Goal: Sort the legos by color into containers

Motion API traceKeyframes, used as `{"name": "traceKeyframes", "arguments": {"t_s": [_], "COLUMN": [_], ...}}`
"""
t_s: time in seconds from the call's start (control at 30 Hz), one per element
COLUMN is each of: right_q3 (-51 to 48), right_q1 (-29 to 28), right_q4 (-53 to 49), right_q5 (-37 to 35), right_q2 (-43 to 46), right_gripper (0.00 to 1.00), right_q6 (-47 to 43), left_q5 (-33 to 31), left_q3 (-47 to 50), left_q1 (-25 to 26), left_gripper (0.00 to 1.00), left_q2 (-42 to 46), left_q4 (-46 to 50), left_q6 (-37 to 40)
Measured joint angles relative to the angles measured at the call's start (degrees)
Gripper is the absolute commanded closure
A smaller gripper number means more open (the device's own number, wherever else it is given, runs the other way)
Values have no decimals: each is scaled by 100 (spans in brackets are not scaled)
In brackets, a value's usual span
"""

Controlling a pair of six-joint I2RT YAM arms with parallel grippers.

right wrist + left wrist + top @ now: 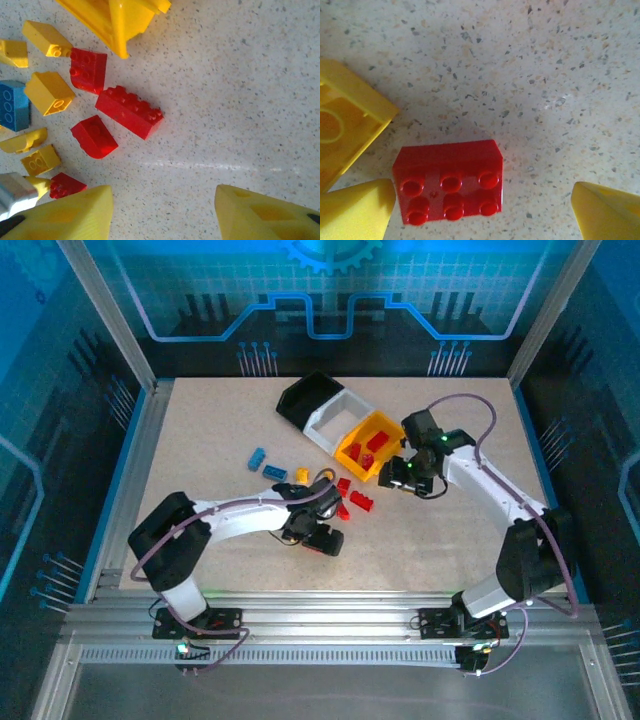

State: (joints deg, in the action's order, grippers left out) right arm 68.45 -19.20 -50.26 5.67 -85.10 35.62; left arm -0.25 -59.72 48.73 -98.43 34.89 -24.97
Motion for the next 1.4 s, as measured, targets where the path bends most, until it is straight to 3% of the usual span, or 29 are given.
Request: {"name": "traceKeyframes", "arguments": {"t_s": [0.37, 0.73, 1.13, 1.4], "right_q3": [-225, -291, -278, -264], "right_q1": [0, 0, -2, 2], "right_q4": [46, 111, 142, 33], "right_q5": [0, 2, 59, 28], "right_q2": [367, 378, 361, 358], "right_gripper": [42, 42, 42, 41], "right_q6": [42, 46, 44, 0], "left_q5": [-334, -671, -704, -704], "left_q3": [-223, -382, -304, -501], "left_q1": [59, 79, 79, 79], "left_gripper": [23, 52, 53, 52], "left_q2": [-407, -562, -422, 203], "left_q4": [232, 525, 461, 492], "left_q6": [35, -92, -87, -83]}}
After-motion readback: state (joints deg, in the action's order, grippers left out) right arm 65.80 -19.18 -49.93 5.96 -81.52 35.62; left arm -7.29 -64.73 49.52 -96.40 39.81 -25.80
